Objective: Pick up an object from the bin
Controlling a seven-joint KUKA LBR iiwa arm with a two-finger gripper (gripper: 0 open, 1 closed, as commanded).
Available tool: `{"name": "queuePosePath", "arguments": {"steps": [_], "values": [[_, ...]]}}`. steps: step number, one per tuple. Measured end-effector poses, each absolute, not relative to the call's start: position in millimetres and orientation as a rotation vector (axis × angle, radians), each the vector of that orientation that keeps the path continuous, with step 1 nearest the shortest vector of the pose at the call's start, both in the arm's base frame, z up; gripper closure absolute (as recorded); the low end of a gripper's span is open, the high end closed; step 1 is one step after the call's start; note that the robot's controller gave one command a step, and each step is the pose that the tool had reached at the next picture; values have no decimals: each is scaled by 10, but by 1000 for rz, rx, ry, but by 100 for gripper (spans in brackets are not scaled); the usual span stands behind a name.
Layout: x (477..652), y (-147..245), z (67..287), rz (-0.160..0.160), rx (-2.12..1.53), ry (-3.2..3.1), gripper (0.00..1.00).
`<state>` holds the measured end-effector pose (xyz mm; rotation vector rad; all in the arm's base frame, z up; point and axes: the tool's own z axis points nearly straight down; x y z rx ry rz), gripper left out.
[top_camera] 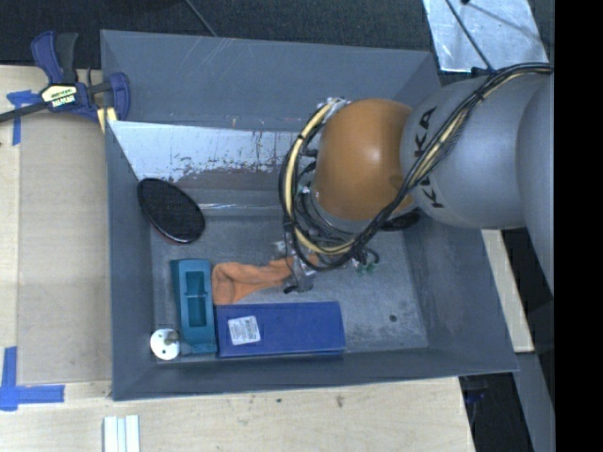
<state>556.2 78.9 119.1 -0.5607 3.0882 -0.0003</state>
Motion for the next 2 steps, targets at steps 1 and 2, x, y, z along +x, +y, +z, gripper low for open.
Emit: {"name": "queuePosePath", "arguments": {"steps": [1,2], "values": [[5517,833,1123,0,-450,3106,100],[5602,673,3104,0,-538,3090,100]]}}
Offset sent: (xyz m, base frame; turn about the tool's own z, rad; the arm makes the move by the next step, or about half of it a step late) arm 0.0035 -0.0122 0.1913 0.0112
